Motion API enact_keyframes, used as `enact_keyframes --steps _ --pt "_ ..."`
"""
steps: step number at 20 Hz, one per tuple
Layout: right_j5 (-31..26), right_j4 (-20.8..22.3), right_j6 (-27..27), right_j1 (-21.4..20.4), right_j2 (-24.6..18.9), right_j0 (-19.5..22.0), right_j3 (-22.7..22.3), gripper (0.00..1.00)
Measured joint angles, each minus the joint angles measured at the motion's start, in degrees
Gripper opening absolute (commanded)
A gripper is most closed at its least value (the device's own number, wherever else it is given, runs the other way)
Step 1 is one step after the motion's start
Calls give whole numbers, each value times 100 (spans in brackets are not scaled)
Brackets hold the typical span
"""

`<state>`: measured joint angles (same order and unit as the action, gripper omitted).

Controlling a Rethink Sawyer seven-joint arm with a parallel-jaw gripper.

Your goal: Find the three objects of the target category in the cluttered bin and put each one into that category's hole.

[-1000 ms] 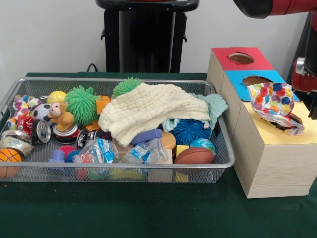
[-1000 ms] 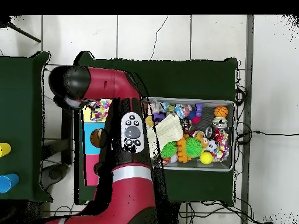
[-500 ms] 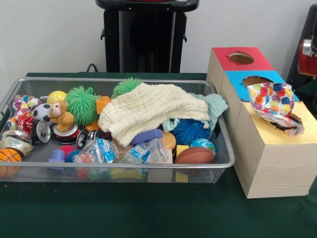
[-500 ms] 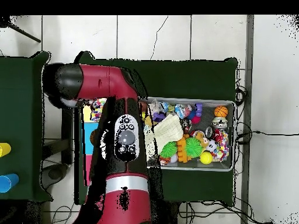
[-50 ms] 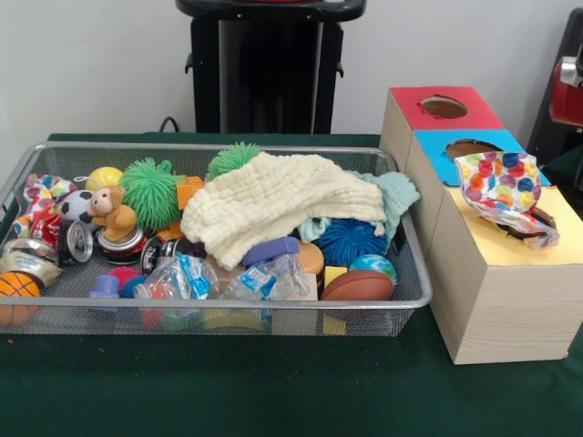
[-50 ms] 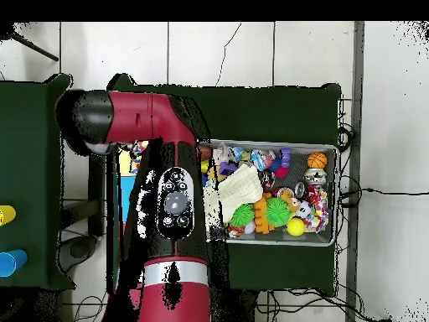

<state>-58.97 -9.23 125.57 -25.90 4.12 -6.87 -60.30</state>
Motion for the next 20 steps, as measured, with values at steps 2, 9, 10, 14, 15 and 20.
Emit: enact_keyframes --steps 2,9,10,14,15,20 --pt "0 46 0 9 80 -29 2 0" --pt "0 132 0 39 346 -125 2 0" --pt "0 135 0 41 371 -134 2 0" --pt "0 152 0 56 466 -177 2 0" --pt "0 154 0 60 479 -185 2 0" --pt "0 174 0 148 612 -252 2 0"
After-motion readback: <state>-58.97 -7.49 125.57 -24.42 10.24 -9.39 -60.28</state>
